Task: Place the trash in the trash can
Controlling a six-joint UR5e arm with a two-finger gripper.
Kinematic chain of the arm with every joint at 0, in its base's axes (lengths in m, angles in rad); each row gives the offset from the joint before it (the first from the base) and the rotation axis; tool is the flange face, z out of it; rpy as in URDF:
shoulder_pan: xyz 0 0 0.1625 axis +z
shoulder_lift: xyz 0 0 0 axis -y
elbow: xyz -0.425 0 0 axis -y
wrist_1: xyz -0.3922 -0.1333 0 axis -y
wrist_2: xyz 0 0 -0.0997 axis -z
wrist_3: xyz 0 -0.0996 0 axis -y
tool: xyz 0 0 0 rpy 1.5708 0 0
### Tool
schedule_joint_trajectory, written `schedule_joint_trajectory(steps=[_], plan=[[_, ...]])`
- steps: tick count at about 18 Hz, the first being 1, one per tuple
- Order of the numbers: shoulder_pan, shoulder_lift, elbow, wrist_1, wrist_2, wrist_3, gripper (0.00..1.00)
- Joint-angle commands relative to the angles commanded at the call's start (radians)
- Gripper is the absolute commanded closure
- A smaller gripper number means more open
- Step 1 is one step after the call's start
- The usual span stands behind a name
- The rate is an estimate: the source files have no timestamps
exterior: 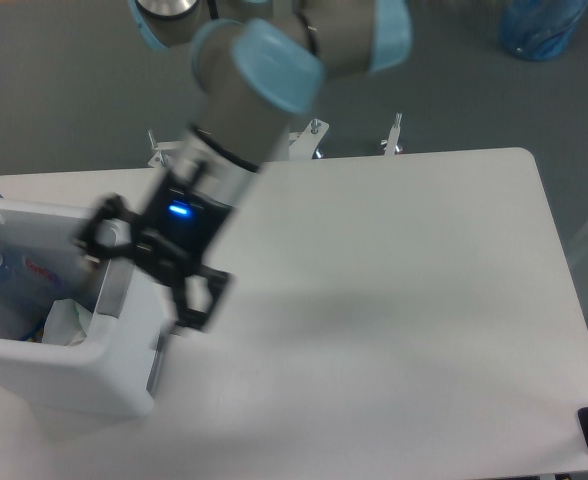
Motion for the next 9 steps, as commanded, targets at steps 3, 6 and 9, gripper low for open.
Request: schedule_joint_trajectory(steps=[3, 6, 9], plan=[[0.074, -0.049, 0.0, 0.0, 0.002, 0.103, 0.0], [0.126, -0.065, -0.003, -0.003, 0.002, 0.176, 0.0], [0.16, -0.081, -0.021, -0.006, 0.061, 0.293, 0.0]])
